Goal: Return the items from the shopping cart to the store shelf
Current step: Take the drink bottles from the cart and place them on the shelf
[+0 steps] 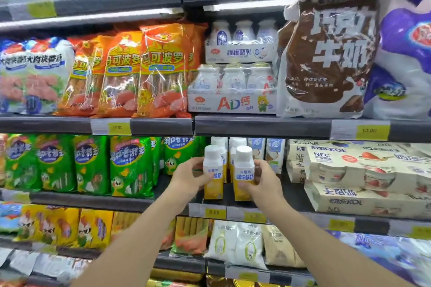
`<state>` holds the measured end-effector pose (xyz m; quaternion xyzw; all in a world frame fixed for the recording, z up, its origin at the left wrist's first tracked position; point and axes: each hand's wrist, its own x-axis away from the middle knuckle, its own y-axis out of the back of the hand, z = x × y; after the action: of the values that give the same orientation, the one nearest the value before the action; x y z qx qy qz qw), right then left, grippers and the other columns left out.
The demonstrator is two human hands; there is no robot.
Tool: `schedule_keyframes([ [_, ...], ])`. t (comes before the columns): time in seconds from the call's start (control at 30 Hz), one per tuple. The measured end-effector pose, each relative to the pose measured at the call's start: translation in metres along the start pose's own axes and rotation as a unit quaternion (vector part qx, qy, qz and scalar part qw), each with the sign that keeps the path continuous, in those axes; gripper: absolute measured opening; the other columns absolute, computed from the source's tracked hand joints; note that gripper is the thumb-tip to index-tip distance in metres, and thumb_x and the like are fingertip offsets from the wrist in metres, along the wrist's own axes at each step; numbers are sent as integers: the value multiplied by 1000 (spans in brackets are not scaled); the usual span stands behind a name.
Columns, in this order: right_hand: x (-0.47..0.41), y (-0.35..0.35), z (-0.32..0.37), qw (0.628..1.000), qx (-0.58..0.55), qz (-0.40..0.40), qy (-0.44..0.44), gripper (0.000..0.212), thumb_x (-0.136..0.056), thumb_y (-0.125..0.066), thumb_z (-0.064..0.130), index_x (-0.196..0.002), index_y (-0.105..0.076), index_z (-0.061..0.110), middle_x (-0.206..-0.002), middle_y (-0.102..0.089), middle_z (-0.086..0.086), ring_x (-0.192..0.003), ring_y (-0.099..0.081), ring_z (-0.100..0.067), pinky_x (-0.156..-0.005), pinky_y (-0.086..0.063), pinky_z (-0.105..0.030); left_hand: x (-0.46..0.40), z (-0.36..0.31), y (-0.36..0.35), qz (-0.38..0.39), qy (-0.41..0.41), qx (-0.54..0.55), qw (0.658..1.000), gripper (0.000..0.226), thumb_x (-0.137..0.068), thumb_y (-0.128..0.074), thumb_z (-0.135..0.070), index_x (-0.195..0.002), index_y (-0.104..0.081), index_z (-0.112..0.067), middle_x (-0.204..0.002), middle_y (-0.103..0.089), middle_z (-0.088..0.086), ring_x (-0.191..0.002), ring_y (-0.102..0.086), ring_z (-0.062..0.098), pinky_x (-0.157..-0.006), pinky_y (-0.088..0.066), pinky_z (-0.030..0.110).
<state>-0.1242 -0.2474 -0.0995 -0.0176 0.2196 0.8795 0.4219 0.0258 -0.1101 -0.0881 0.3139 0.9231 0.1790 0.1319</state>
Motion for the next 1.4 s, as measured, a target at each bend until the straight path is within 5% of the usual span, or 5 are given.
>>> schedule_keyframes([
  [0.23, 5, -10, 4, 998, 58, -22, -20, 58, -69, -90, 27, -114, -54, 29, -103, -64, 10, -95, -63, -8, -83, -55, -29, -3, 10, -1, 29, -39, -120, 992, 45, -77, -81, -19, -118, -63, -20, -104, -67, -10, -95, -62, 10, -83, -46, 24],
  [0.67, 15, -14, 12, 995, 85, -32, -40, 50, -73, -87, 29, -112, -55, 29, -91, -63, 18, -83, -58, 2, -77, -51, -26, -8, 11, -1, 52, -66, -121, 989, 47, -79, -80, -22, -121, -60, -19, -109, -68, -5, -99, -63, 13, -87, -51, 30],
  [0.9, 16, -20, 13, 994, 90, -46, -46, 53, -73, -87, 30, -114, -52, 29, -97, -64, 14, -93, -64, -11, -85, -56, -35, -5, 10, -2, 49, -67, -120, 989, 45, -81, -78, -22, -122, -60, -20, -111, -68, -5, -101, -62, 14, -91, -51, 33],
  [1.13, 17, -21, 11, 995, 81, -49, -43, 50, -75, -85, 28, -108, -48, 31, -89, -58, 20, -81, -57, 0, -76, -50, -26, -4, 13, -3, 46, -62, -104, 992, 44, -81, -78, -23, -121, -60, -22, -106, -67, -7, -97, -62, 13, -85, -49, 29],
  [1.4, 21, -22, 11, 994, 85, -30, -58, 67, -68, -90, 31, -116, -43, 30, -100, -57, 13, -96, -59, -10, -78, -48, -25, 8, 12, -4, 28, -24, -106, 994, 60, -79, -80, -24, -132, -53, -17, -119, -65, -2, -107, -61, 17, -96, -51, 39],
])
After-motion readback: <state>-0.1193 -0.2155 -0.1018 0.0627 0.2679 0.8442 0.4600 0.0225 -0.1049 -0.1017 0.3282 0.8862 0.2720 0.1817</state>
